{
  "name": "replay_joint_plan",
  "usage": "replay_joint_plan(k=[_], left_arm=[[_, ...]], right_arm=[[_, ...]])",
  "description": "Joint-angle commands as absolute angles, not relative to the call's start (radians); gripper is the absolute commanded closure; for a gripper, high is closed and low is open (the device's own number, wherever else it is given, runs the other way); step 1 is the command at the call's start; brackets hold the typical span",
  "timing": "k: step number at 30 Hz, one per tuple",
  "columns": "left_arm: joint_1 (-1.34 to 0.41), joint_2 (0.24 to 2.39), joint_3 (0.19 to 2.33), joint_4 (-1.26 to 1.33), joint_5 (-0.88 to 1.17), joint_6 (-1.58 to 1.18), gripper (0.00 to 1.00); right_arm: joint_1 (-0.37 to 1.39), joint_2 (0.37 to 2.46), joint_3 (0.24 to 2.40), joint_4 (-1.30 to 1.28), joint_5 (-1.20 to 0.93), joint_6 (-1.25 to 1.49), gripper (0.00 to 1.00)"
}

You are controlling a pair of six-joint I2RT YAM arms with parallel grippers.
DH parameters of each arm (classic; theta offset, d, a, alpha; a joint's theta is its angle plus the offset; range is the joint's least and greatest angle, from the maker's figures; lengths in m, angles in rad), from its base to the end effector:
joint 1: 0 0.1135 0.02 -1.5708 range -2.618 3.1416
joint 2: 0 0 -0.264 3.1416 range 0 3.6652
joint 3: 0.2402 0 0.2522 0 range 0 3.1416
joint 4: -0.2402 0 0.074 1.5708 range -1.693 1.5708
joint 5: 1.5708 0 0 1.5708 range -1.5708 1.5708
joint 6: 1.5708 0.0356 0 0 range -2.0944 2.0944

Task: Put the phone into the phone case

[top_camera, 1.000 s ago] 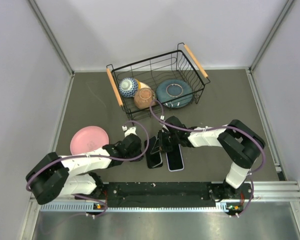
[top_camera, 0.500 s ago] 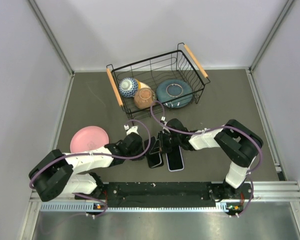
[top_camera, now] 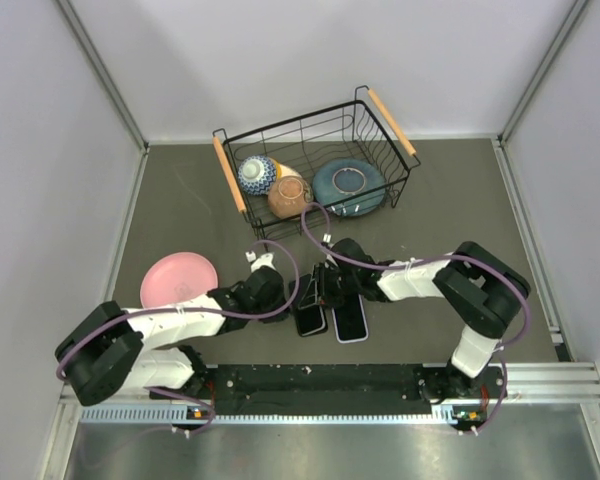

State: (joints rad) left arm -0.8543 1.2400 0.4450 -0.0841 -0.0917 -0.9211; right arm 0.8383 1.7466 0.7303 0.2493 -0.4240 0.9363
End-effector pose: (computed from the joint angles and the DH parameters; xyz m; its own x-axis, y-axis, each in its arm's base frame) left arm 0.1459 -0.1626 0.1460 -0.8734 -0.2045 -0.4420 0.0283 0.8847 -0.4652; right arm 0.2050 0.2498 0.1229 -0.9804 0.0077 -0.1969 -0.1454 0.6463 0.7491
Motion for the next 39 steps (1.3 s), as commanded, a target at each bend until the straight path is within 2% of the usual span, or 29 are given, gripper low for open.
replay_joint_plan(k=[1, 5, 9, 10, 13, 17, 24, 28, 39], left_arm=[[-0.859, 1.172, 0.449, -0.152, -0.123, -0.925, 1.0], [-0.856, 1.111, 0.475, -0.215, -0.156, -0.92, 0.98], [-0.847, 1.066, 0.497, -0.239, -0.16, -0.897, 0.83], [-0.841, 1.057, 0.5, -0.241, -0.14, -0.89, 0.72], [-0.818, 1.016, 0.512, -0.245, -0.115, -0.856, 0.56], [-0.792, 0.997, 0.512, -0.219, -0.109, -0.839, 0.47], [-0.733, 1.084, 0.503, -0.155, -0.028, -0.844, 0.47], [-0.721, 1.13, 0.489, -0.106, 0.02, -0.836, 0.49], [-0.712, 1.227, 0.502, -0.101, 0.04, -0.827, 0.53]], right_arm=[[0.854, 1.654, 0.79, 0.037, -0.322, 0.87, 0.68], [0.854, 1.6, 0.827, -0.075, -0.285, 0.842, 0.55], [0.85, 1.56, 0.838, -0.149, -0.242, 0.821, 0.52], [0.845, 1.548, 0.836, -0.153, -0.241, 0.813, 0.52], [0.836, 1.531, 0.833, -0.178, -0.226, 0.787, 0.51], [0.831, 1.532, 0.839, -0.189, -0.213, 0.759, 0.5], [0.831, 1.586, 0.857, -0.167, -0.23, 0.75, 0.53], [0.831, 1.626, 0.853, -0.118, -0.277, 0.753, 0.59], [0.833, 1.654, 0.819, -0.049, -0.307, 0.781, 0.53]])
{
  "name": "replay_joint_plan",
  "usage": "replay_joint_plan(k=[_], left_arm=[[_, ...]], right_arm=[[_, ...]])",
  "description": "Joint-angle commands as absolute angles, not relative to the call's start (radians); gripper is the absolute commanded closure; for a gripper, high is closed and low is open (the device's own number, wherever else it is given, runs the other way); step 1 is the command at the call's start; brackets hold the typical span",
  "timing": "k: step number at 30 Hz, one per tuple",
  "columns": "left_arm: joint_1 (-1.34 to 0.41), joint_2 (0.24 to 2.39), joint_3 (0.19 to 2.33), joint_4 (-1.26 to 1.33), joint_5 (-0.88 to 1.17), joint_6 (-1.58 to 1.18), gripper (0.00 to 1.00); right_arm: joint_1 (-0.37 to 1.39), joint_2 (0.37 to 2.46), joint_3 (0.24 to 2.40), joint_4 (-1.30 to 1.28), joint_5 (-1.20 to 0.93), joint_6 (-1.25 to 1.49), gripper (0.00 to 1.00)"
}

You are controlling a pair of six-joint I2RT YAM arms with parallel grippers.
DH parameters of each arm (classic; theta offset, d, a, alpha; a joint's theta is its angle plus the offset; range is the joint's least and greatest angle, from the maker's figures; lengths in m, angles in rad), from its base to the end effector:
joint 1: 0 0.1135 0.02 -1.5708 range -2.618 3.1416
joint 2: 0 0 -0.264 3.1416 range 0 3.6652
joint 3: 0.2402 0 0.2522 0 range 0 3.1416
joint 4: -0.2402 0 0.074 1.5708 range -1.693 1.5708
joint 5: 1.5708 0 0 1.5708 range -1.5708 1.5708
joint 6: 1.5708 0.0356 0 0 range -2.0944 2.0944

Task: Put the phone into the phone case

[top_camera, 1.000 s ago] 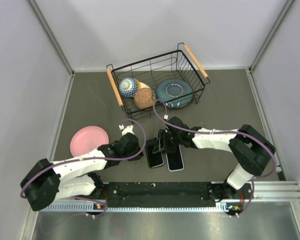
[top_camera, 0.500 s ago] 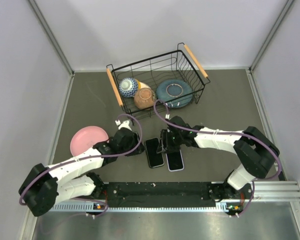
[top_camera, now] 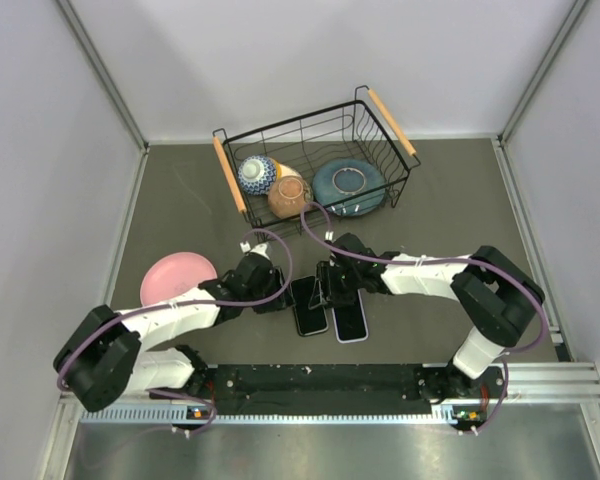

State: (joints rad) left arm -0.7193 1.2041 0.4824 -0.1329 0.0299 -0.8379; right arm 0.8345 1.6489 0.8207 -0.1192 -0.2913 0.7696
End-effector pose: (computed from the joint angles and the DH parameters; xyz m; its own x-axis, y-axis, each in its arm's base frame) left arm 0.1654 -0.1463 0.1605 -0.8801 -0.2167 -0.4225 0.0287 0.8638 -0.5030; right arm 0.2030 0.2392 0.1490 -0.9638 -0.0709 -0.2570 -0.2112 0.7914 0.5737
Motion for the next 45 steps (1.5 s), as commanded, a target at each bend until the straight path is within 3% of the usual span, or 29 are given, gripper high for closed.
replay_joint_plan(k=[1, 9, 15, 19, 24, 28, 45], left_arm=[[-0.712, 1.242, 0.505, -0.106, 0.04, -0.828, 0.54], [-0.712, 1.313, 0.494, -0.064, 0.081, -0.834, 0.6], [-0.712, 1.318, 0.476, -0.057, 0.115, -0.841, 0.76], [-0.712, 1.282, 0.451, -0.045, 0.155, -0.844, 0.8], [-0.712, 1.218, 0.405, -0.008, 0.225, -0.87, 0.79], [-0.712, 1.177, 0.377, 0.032, 0.256, -0.876, 0.73], [-0.706, 1.112, 0.387, -0.067, 0.213, -0.839, 0.58]], right_arm=[[0.833, 1.648, 0.812, -0.019, -0.319, 0.785, 0.53], [0.833, 1.654, 0.733, 0.144, -0.374, 0.857, 0.51], [0.833, 1.652, 0.701, 0.23, -0.403, 0.891, 0.5], [0.833, 1.647, 0.686, 0.304, -0.422, 0.923, 0.5], [0.83, 1.66, 0.657, 0.42, -0.445, 0.992, 0.5], [0.828, 1.666, 0.627, 0.53, -0.462, 1.034, 0.5], [0.824, 1.663, 0.612, 0.609, -0.488, 1.06, 0.51]])
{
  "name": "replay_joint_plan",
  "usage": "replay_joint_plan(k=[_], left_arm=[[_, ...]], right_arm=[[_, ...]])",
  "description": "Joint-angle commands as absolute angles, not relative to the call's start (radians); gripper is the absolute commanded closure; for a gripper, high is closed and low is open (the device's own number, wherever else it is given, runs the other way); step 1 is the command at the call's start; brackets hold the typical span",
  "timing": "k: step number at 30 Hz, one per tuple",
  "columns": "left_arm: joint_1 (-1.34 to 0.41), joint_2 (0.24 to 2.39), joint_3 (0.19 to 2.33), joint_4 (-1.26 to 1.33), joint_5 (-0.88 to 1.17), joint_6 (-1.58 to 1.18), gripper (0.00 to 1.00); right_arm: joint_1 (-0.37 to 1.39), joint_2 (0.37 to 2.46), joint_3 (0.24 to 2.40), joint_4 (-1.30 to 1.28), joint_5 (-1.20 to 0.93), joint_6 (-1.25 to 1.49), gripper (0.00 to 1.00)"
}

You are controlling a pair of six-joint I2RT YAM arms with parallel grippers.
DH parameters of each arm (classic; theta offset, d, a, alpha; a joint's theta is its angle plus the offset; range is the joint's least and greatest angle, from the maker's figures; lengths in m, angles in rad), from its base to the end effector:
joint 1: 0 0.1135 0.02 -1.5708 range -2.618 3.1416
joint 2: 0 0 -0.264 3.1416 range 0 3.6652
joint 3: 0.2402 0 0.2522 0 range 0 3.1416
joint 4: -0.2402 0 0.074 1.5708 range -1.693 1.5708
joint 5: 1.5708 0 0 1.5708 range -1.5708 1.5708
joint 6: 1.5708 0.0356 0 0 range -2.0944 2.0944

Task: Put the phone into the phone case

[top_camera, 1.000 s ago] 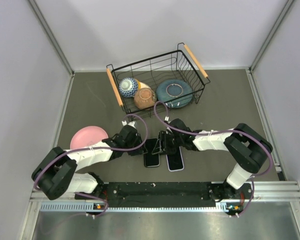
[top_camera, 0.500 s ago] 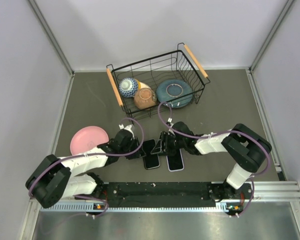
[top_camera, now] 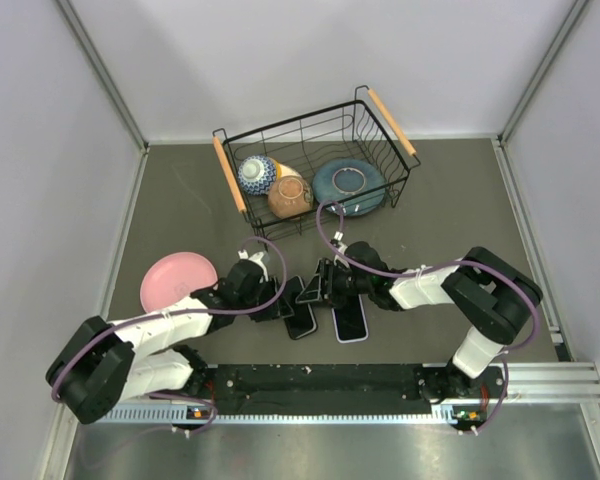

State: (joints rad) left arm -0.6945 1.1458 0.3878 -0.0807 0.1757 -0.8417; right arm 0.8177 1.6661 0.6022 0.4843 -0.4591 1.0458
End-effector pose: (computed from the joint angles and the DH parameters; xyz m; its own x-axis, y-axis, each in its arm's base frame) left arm 0.1521 -0.1348 0.1481 -0.9176 -0.1913 -0.3484 0.0534 0.8092 -0.5851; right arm 0.1972 0.2334 0.1333 -0.9731 0.0962 -0.2093 -0.1308 0.5175 0.8456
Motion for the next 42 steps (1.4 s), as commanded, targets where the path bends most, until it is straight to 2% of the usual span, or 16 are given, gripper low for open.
replay_joint_plan(k=[1, 5, 13, 17, 19, 20, 23, 25, 29, 36, 39, 42], left_arm=[[-0.706, 1.109, 0.387, -0.075, 0.21, -0.838, 0.58], [-0.707, 1.104, 0.387, -0.081, 0.207, -0.839, 0.56], [-0.706, 1.12, 0.397, -0.112, 0.202, -0.821, 0.54], [-0.706, 1.124, 0.405, -0.132, 0.184, -0.813, 0.53], [-0.704, 1.123, 0.405, -0.137, 0.183, -0.816, 0.53], [-0.706, 1.12, 0.403, -0.137, 0.181, -0.816, 0.53], [-0.706, 1.114, 0.405, -0.153, 0.172, -0.818, 0.53], [-0.704, 1.112, 0.405, -0.164, 0.167, -0.812, 0.52], [-0.704, 1.104, 0.411, -0.189, 0.152, -0.801, 0.53], [-0.703, 1.078, 0.402, -0.195, 0.144, -0.81, 0.59], [-0.703, 1.078, 0.406, -0.206, 0.141, -0.804, 0.59], [-0.701, 1.085, 0.41, -0.209, 0.138, -0.802, 0.58]], right_arm=[[0.824, 1.666, 0.609, 0.615, -0.491, 1.06, 0.52], [0.824, 1.68, 0.603, 0.661, -0.509, 1.083, 0.6], [0.824, 1.697, 0.601, 0.699, -0.528, 1.098, 0.66], [0.824, 1.715, 0.603, 0.732, -0.551, 1.111, 0.79], [0.824, 1.721, 0.601, 0.756, -0.564, 1.121, 0.77], [0.824, 1.726, 0.6, 0.805, -0.59, 1.137, 0.69], [0.824, 1.743, 0.586, 0.88, -0.614, 1.181, 0.58], [0.824, 1.747, 0.578, 0.913, -0.618, 1.193, 0.58], [0.824, 1.764, 0.572, 0.955, -0.626, 1.213, 0.64], [0.824, 1.795, 0.555, 1.042, -0.637, 1.255, 0.66], [0.824, 1.79, 0.557, 1.02, -0.635, 1.244, 0.71], [0.824, 1.775, 0.564, 0.965, -0.623, 1.223, 0.83]])
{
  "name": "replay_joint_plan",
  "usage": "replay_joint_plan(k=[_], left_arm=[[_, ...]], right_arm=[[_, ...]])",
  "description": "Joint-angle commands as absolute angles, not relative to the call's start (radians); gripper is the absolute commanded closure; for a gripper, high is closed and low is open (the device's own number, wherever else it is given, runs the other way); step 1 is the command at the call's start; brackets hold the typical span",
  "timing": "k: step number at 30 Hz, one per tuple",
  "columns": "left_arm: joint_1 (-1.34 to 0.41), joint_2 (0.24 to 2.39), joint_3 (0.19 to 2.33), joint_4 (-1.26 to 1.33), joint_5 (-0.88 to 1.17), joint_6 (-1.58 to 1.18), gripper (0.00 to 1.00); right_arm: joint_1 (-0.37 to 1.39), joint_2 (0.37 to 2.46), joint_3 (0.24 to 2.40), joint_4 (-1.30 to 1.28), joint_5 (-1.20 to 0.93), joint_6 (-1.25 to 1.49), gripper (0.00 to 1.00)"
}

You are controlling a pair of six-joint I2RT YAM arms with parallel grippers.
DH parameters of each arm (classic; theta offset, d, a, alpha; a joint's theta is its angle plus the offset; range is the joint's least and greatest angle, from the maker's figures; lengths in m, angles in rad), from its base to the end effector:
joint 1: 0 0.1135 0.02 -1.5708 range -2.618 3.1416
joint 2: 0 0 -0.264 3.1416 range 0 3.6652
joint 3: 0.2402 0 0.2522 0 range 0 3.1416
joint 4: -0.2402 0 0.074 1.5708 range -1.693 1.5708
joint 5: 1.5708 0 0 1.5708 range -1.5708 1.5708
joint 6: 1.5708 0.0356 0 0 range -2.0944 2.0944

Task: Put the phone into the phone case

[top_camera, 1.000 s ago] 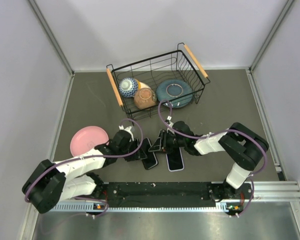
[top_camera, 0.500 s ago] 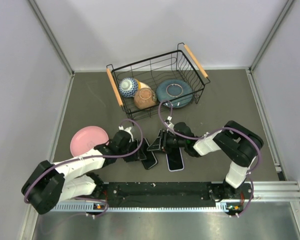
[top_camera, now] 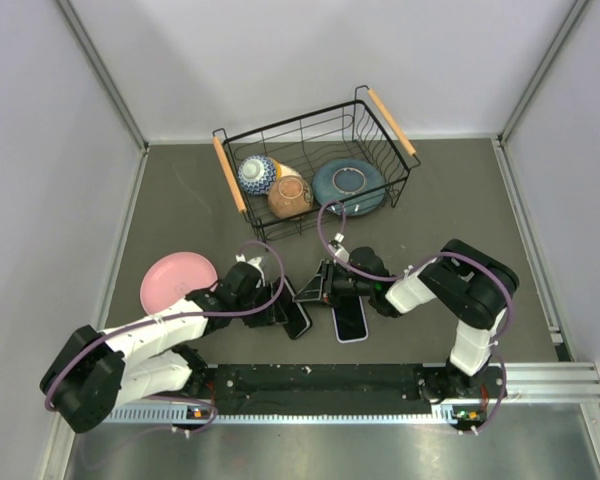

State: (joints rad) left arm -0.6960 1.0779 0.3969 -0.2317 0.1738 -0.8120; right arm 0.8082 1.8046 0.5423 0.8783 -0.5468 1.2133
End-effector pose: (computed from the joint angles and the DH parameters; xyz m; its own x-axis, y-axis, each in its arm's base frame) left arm 0.1418 -0.1265 0.1522 -0.9349 -0.1503 -0.3215 0.0498 0.8415 -0.5380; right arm 0.2004 0.2366 0.1160 -0.9811 0.1315 -0.1420 -0.0902 0.3383 0.9367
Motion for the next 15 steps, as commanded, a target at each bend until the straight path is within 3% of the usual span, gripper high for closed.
replay_joint_plan(k=[1, 4, 9, 10, 12, 15], left_arm=[[-0.703, 1.085, 0.41, -0.21, 0.138, -0.802, 0.57], [-0.701, 1.083, 0.408, -0.21, 0.137, -0.804, 0.56], [-0.701, 1.086, 0.405, -0.201, 0.138, -0.808, 0.55], [-0.701, 1.088, 0.405, -0.198, 0.138, -0.81, 0.55], [-0.701, 1.086, 0.405, -0.199, 0.137, -0.813, 0.55], [-0.701, 1.078, 0.405, -0.209, 0.123, -0.813, 0.54]], right_arm=[[0.821, 1.77, 0.566, 0.944, -0.618, 1.204, 0.91], [0.825, 1.756, 0.569, 0.891, -0.609, 1.175, 1.0], [0.825, 1.789, 0.58, 0.9, -0.621, 1.164, 1.0], [0.824, 1.796, 0.581, 0.916, -0.629, 1.172, 0.97], [0.827, 1.798, 0.578, 0.98, -0.667, 1.201, 0.71], [0.825, 1.787, 0.577, 0.996, -0.692, 1.209, 0.64]])
